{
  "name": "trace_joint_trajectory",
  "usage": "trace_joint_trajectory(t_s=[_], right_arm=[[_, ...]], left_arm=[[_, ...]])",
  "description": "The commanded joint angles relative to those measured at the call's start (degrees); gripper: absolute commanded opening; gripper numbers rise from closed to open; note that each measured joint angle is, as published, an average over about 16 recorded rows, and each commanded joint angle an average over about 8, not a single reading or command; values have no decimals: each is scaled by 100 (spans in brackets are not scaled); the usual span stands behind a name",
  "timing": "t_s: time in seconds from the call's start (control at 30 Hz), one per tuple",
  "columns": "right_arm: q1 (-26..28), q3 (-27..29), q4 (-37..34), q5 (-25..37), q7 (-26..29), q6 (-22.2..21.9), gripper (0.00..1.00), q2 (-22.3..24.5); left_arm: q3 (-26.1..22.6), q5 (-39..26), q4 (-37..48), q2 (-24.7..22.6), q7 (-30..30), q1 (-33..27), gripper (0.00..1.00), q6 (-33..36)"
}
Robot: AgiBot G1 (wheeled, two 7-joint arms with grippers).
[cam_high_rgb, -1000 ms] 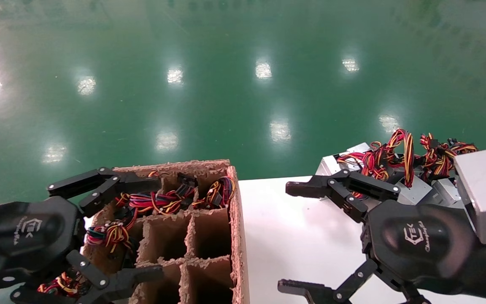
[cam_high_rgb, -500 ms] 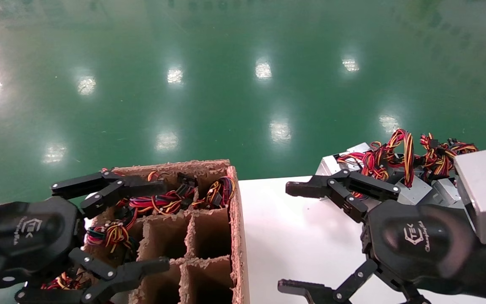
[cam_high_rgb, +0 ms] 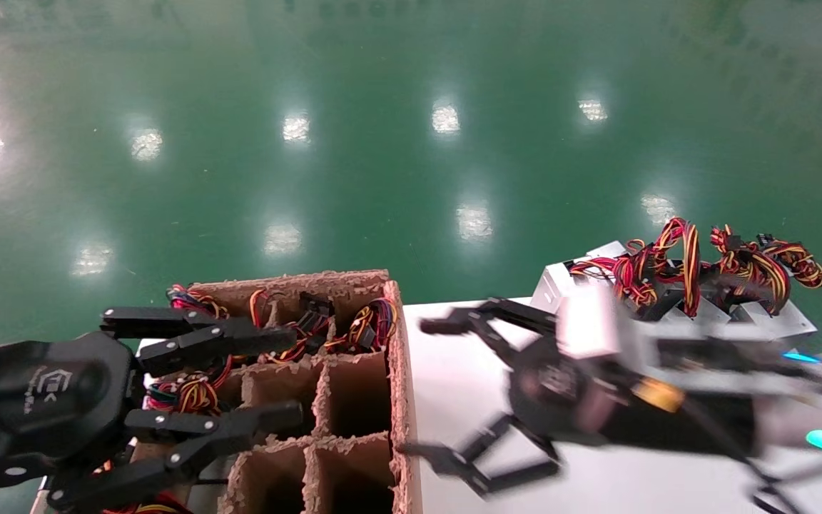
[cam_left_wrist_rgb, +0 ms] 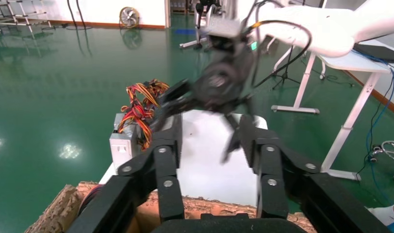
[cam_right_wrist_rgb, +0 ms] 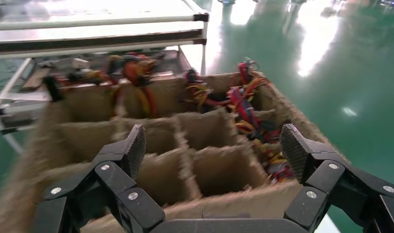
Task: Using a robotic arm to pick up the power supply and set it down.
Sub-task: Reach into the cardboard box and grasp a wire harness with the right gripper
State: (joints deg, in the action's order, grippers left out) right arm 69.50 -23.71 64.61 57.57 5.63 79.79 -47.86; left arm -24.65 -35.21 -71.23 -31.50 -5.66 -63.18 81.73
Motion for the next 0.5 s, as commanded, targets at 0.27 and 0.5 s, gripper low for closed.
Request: trace_joint_trajectory(t_s=[0.27, 0.5], right_arm=[[869, -555, -1659, 864, -528, -350, 100, -1431], [1368, -815, -3052, 1183, -1134, -415, 100, -2358]], left_arm=[[0, 0, 0, 0, 0, 0, 0, 0], [0, 0, 0, 0, 0, 0, 0, 0]])
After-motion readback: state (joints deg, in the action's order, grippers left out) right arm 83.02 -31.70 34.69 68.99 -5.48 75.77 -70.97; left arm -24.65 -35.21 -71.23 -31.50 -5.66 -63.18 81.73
